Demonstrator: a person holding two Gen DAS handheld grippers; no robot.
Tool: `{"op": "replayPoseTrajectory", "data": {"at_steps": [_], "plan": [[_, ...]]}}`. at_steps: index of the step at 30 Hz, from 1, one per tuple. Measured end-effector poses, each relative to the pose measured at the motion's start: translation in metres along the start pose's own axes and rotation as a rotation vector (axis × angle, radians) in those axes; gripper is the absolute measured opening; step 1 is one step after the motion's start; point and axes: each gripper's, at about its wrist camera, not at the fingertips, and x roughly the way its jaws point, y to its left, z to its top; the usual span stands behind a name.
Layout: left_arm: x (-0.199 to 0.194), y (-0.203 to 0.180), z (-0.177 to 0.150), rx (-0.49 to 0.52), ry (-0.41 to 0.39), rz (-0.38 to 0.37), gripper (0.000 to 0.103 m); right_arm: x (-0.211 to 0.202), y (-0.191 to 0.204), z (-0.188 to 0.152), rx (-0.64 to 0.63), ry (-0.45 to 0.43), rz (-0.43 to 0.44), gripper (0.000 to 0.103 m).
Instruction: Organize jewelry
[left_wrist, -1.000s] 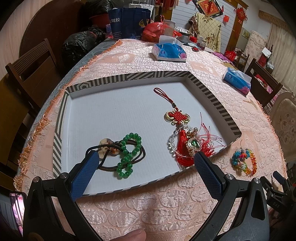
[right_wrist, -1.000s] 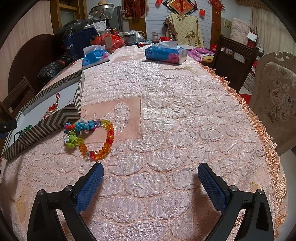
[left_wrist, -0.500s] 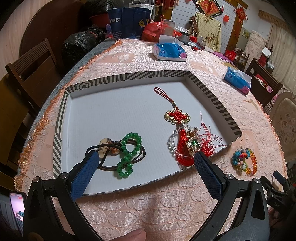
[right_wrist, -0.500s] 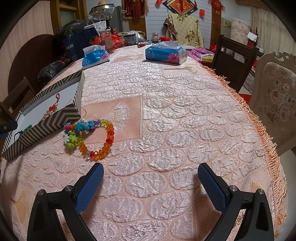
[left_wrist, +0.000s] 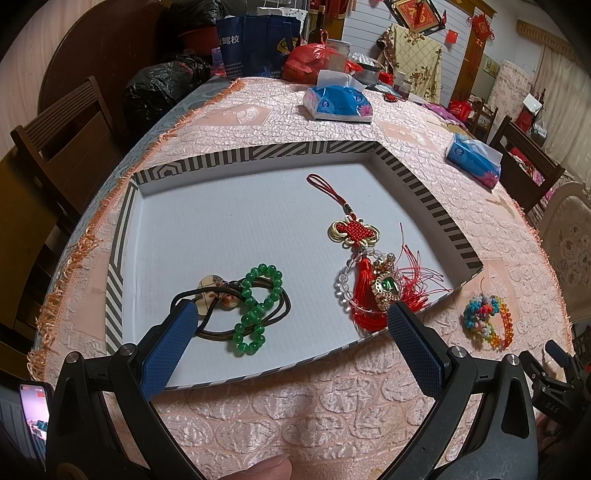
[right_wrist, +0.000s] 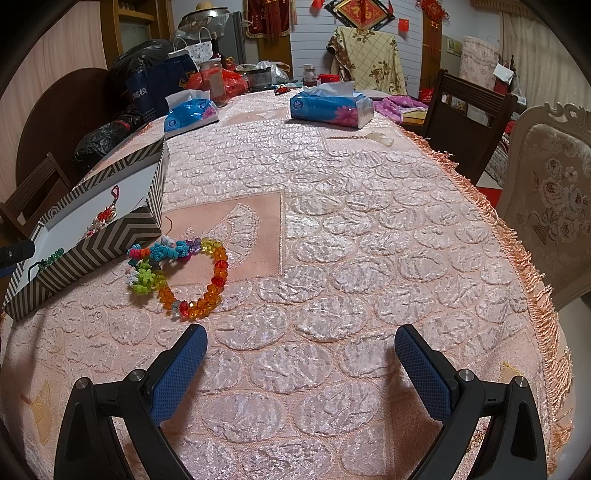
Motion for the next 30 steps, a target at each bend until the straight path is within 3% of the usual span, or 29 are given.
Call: {"op": "replayPoseTrajectory", "data": {"at_steps": [30], "plan": [[0.0059,-0.0057,-0.0064,0.02,0.012,0.021,0.103,-0.0034,0.0059,-0.0018,-0.013,-0.015,0.005,0.101]]}}
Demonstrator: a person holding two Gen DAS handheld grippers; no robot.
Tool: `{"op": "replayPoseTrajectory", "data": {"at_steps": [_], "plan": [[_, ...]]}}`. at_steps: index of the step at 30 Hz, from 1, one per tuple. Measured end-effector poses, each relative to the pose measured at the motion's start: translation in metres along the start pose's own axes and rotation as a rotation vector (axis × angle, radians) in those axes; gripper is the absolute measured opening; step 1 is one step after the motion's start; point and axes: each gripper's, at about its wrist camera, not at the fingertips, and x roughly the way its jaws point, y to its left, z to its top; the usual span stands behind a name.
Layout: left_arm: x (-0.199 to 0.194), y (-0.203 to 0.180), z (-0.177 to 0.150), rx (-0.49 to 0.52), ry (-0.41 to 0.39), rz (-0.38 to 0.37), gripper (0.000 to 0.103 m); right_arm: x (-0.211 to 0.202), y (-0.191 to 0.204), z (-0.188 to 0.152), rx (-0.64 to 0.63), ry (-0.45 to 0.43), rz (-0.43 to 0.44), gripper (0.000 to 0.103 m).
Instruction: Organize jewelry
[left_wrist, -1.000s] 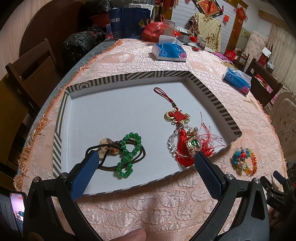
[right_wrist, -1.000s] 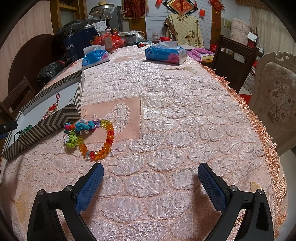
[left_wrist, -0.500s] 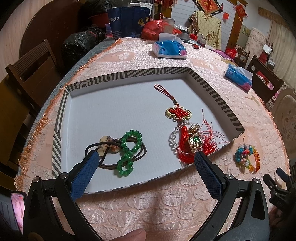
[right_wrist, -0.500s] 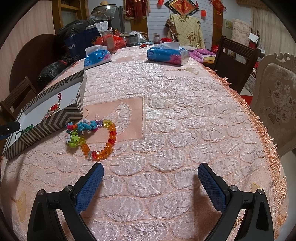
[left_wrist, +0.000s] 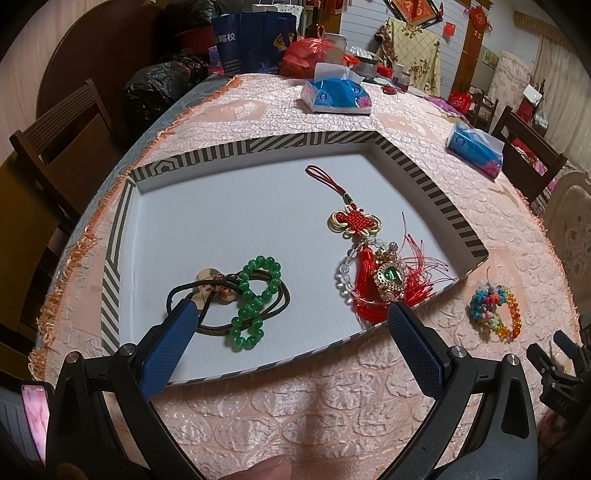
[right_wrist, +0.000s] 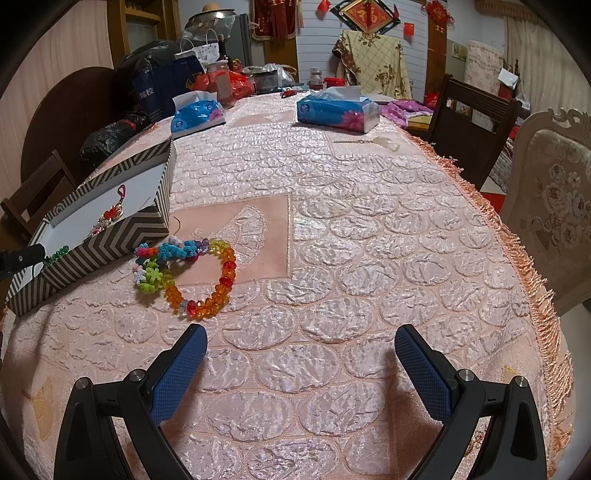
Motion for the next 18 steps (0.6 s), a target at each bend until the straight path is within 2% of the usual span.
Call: {"op": "replayPoseTrajectory", "data": {"at_steps": [18], "plan": [[-0.0007,-0.0003,0.0013,0.0,-0.001,-0.001,0.103,0.0,0.0014,-0.0003,-0.004,-0.002,-0.006,0.101]]}}
